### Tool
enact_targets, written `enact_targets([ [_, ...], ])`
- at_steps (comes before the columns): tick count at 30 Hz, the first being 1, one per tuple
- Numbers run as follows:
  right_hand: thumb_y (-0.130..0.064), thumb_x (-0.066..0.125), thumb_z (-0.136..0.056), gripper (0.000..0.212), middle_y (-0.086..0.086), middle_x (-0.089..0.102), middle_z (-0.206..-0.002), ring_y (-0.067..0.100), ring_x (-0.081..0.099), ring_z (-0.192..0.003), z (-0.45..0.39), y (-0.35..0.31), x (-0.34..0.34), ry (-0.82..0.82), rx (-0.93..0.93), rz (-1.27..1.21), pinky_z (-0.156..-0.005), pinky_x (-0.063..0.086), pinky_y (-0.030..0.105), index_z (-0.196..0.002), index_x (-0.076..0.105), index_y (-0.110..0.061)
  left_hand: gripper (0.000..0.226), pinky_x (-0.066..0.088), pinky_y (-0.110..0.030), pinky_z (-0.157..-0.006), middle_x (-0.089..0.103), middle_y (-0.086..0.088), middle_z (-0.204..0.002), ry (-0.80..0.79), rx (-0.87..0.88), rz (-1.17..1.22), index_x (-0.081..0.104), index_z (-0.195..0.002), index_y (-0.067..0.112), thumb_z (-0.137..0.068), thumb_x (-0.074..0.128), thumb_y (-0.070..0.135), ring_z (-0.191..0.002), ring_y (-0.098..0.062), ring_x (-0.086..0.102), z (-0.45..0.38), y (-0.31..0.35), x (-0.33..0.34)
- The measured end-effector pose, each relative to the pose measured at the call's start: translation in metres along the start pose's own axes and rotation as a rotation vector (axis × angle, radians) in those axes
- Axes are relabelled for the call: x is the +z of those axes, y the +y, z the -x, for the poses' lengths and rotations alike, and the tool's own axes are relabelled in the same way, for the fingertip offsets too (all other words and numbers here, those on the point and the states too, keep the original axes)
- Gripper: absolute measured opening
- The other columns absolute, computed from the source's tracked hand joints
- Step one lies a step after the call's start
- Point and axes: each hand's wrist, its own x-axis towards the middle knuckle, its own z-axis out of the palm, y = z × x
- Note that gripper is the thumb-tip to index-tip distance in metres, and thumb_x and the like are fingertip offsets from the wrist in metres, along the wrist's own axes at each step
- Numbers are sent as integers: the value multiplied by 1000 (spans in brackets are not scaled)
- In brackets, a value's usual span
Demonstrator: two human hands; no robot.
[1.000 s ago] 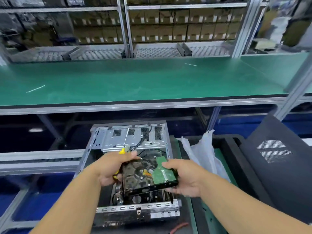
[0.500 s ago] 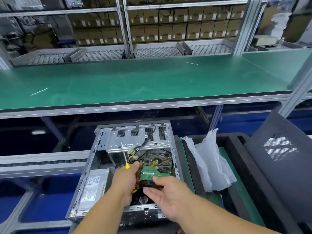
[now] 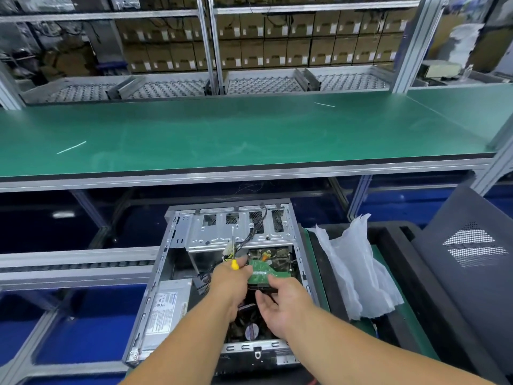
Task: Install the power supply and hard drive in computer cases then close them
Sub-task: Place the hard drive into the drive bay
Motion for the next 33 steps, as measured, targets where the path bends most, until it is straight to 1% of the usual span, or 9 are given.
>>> enact_targets([
  [3,-3,67,-97,37,28,50,-119,34,63,-93,-7,2,-1,-16,-23,-36,-56,63,36,-131,53,-4,19,59,-41,-72,71,0,-83,172,235,-296,71,-104,18,-102,55,27,-74,-20,66,0,-2,-4],
  [7,0,65,-98,52,34,36,-147,39,62,-104,-13,2,0,-4,-42,-103,-59,65,41,-145,45,-5,16,38,-22,-53,64,16,-81,305,537,-544,56,-114,33,-100,59,40,-64,6,51,-3,6,-14],
  [10,1,68,-96,36,30,28,-156,42,51,-132,-14,3,-2,-7,-47,-147,-62,65,41,-128,54,-6,32,41,-27,-51,61,9,-65,242,579,-694,46,-125,39,-98,63,39,-58,-6,57,-16,13,-12],
  [12,1,69,-95,22,27,25,-159,42,45,-138,-14,4,-4,-28,-41,-188,-65,65,41,-109,54,-7,44,42,-27,-55,65,9,-74,235,621,-770,42,-137,42,-98,61,35,-63,-10,60,-23,12,-9],
  [15,-3,70,-95,22,26,29,-157,43,51,-126,-14,5,-3,-47,-44,-231,-65,64,40,-111,55,-6,36,45,-30,-59,67,6,-98,241,627,-924,55,-132,40,-98,59,29,-76,-18,64,-31,11,-6],
  [18,-9,70,-97,30,27,36,-152,42,54,-119,-11,5,-1,-61,-44,-249,-67,64,41,-123,56,-4,43,39,-30,-55,60,6,-90,253,602,-1011,63,-125,40,-92,58,12,-70,-18,56,-38,13,-7],
  [24,-15,64,-101,50,22,18,-165,42,29,-150,-6,4,2,-12,-73,-354,-84,61,49,-147,45,-10,45,41,-29,-60,64,4,-95,276,636,-964,69,-120,32,-87,58,3,-77,-16,55,-39,12,-5],
  [27,-17,62,-103,56,20,15,-167,41,25,-152,-4,4,3,-28,-78,-354,-92,59,53,-153,38,-11,45,44,-31,-64,65,0,-98,302,614,-891,72,-119,26,-85,56,0,-88,-21,58,-37,17,1],
  [33,-19,60,-104,56,22,16,-167,44,27,-151,-5,5,1,-41,-74,-305,-88,61,55,-154,37,-13,31,47,-33,-57,62,1,-86,286,532,-891,71,-105,26,-88,56,4,-82,-23,59,-38,28,3],
])
